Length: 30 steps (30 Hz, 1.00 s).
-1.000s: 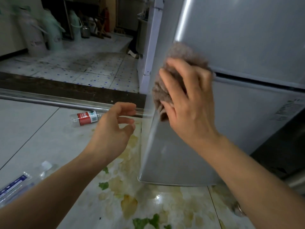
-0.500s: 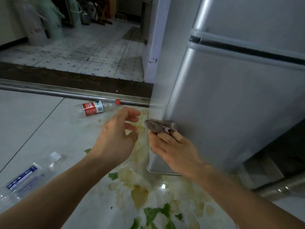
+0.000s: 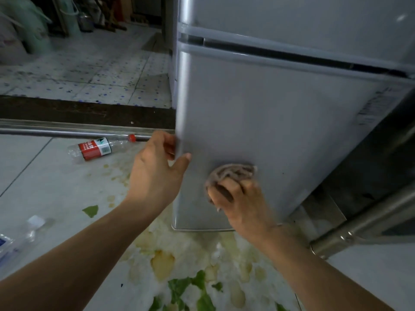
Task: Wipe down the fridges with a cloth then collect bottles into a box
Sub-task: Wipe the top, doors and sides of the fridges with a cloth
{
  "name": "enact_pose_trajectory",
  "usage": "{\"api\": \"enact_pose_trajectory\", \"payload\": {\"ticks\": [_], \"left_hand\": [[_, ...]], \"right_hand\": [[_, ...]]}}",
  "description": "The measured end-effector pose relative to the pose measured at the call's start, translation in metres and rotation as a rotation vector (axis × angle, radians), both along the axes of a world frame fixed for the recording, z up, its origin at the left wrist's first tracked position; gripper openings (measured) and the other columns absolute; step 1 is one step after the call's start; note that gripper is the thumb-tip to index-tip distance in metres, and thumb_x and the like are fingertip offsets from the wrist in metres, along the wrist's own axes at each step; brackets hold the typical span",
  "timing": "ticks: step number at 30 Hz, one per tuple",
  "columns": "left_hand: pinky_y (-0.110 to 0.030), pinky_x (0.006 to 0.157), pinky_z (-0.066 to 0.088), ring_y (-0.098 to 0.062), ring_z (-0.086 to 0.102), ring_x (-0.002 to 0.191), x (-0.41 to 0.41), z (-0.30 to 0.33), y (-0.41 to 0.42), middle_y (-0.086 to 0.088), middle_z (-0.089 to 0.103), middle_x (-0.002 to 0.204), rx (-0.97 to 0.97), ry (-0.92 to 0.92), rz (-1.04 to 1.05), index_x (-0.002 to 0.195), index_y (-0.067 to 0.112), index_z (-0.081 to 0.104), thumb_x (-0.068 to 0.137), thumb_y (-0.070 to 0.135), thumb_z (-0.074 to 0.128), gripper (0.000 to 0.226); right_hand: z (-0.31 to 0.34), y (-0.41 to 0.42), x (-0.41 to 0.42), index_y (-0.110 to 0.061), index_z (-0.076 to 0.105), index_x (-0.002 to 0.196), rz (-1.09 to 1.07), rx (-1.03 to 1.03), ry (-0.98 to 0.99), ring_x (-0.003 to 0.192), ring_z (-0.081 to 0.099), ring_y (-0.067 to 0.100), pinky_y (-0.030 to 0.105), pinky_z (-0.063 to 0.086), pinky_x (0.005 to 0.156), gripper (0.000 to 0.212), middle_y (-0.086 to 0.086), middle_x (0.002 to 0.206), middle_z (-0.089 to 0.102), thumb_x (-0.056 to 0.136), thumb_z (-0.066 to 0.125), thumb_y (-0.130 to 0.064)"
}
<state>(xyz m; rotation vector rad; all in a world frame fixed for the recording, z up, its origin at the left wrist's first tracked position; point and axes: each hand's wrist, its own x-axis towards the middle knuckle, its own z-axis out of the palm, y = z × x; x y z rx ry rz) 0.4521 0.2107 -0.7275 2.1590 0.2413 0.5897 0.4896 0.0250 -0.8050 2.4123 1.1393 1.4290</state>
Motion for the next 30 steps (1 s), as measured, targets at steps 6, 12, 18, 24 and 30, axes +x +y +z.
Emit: {"api": "enact_pose_trajectory", "payload": {"ticks": [6, 12, 18, 24, 30], "left_hand": [[-0.033, 0.072, 0.044, -0.016, 0.057, 0.085, 0.0, -0.006, -0.001, 0.009, 0.056, 0.089, 0.086, -0.038, 0.018, 0.095, 0.024, 0.043, 0.085, 0.028, 0.063, 0.023], [-0.028, 0.071, 0.038, -0.01, 0.053, 0.08, 0.001, -0.012, -0.003, 0.008, 0.056, 0.09, 0.103, -0.063, 0.042, 0.097, 0.025, 0.043, 0.086, 0.027, 0.061, 0.021], [-0.037, 0.079, 0.047, -0.016, 0.055, 0.088, -0.001, -0.012, -0.006, 0.002, 0.058, 0.098, 0.082, -0.046, 0.054, 0.107, 0.018, 0.048, 0.088, 0.029, 0.058, 0.025], [-0.04, 0.085, 0.047, -0.017, 0.056, 0.095, -0.007, -0.016, -0.012, 0.002, 0.06, 0.107, 0.068, -0.03, 0.082, 0.112, 0.02, 0.048, 0.089, 0.029, 0.056, 0.025], [-0.044, 0.083, 0.046, -0.025, 0.055, 0.095, -0.005, -0.03, -0.02, -0.008, 0.059, 0.11, 0.08, 0.052, 0.114, 0.112, 0.014, 0.046, 0.09, 0.025, 0.057, 0.027]], "right_hand": [[0.041, -0.018, 0.005, -0.024, 0.05, 0.113, -0.036, 0.232, -0.005, 0.094, 0.044, 0.026, 0.041, 0.033, 0.089, 0.033, 0.001, 0.117, 0.04, 0.082, 0.057, -0.017], [0.062, -0.041, 0.017, -0.023, 0.044, 0.122, -0.159, 0.6, 0.038, 0.111, 0.04, 0.032, 0.04, 0.034, 0.091, 0.043, 0.007, 0.13, 0.033, 0.083, 0.063, -0.027], [-0.017, -0.062, -0.004, -0.015, 0.037, 0.109, -0.274, 0.463, 0.281, 0.097, 0.044, 0.037, 0.046, 0.05, 0.078, 0.069, 0.011, 0.116, 0.032, 0.06, 0.08, 0.004], [0.066, -0.076, 0.016, 0.001, 0.046, 0.116, -0.246, 0.888, 0.218, 0.115, 0.039, 0.037, 0.043, 0.037, 0.101, 0.042, 0.026, 0.128, 0.038, 0.078, 0.062, -0.009], [0.043, -0.078, 0.018, -0.002, 0.039, 0.12, -0.33, 0.889, 0.244, 0.117, 0.038, 0.045, 0.047, 0.032, 0.103, 0.047, 0.031, 0.132, 0.036, 0.08, 0.063, -0.006]]}}
